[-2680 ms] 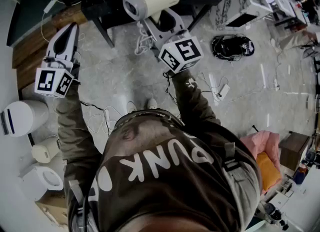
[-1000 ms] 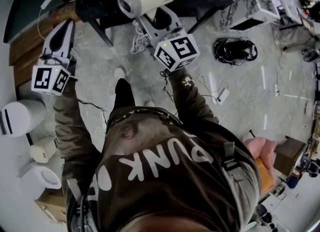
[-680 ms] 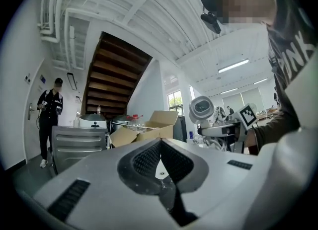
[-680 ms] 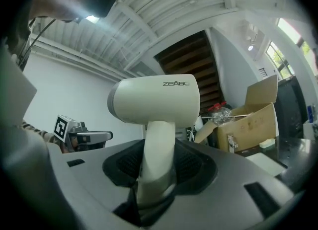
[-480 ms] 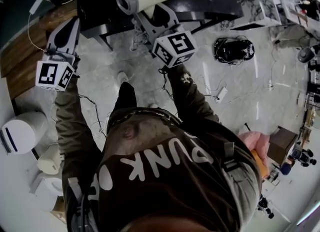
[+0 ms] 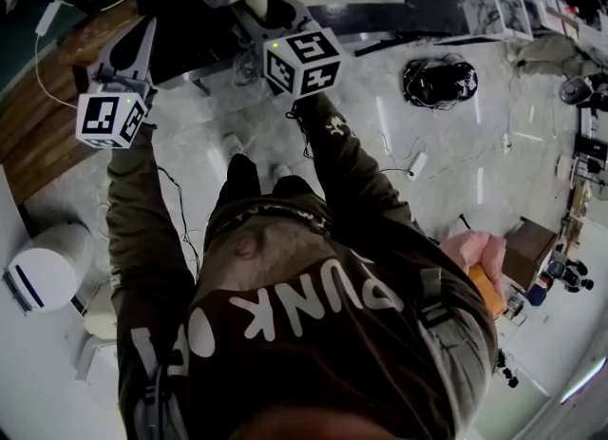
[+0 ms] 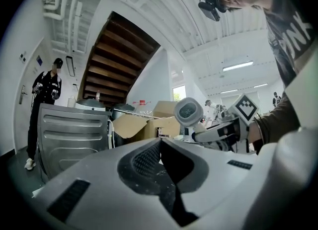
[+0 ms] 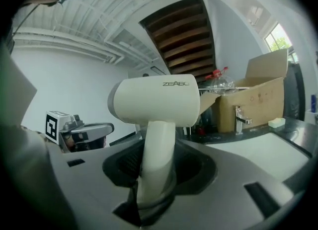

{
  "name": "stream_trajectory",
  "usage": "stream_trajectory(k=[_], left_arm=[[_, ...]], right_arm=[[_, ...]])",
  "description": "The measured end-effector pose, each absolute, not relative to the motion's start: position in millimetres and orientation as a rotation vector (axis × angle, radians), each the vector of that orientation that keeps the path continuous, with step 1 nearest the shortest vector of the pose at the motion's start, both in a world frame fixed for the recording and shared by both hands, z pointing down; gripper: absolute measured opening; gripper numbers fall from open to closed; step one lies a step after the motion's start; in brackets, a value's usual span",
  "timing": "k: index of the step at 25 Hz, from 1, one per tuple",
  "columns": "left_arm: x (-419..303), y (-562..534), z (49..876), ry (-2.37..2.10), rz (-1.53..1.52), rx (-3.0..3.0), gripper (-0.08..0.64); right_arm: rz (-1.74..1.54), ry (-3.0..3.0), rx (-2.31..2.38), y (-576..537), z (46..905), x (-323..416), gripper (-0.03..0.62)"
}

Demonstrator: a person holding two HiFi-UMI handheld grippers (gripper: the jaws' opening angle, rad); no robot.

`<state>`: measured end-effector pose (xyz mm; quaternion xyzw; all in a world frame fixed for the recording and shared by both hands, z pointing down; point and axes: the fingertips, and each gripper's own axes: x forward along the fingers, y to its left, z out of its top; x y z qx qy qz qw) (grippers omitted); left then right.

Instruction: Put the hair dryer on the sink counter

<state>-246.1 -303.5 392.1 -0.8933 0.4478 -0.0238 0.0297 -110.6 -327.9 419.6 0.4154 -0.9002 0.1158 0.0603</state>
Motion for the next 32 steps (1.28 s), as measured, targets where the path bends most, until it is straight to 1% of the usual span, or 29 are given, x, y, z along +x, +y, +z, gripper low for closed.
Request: stream_trajectory(k=[10,16,23,32], left_arm=[[-240,-343,417,1.456,-0.106,-2.753,-0.006],[-237,-361,434,1.473,-0.127,-2.749,-0.006],[-233,-374,446,1.471,-0.147,-2.760,-0.006],[-232,-376,443,1.464,-0.140,-2.758,-0.006]], right_arm=[[0.588,-2.498,1.198,-398,488,-129,0.166],[0.674,-2.328,1.164,-423,529,-132,0.166],[0.745,-2.220,1.130,-441,557,-137,0.167],[0.796,-2.145,1.125,-448,577,-140,0.167]])
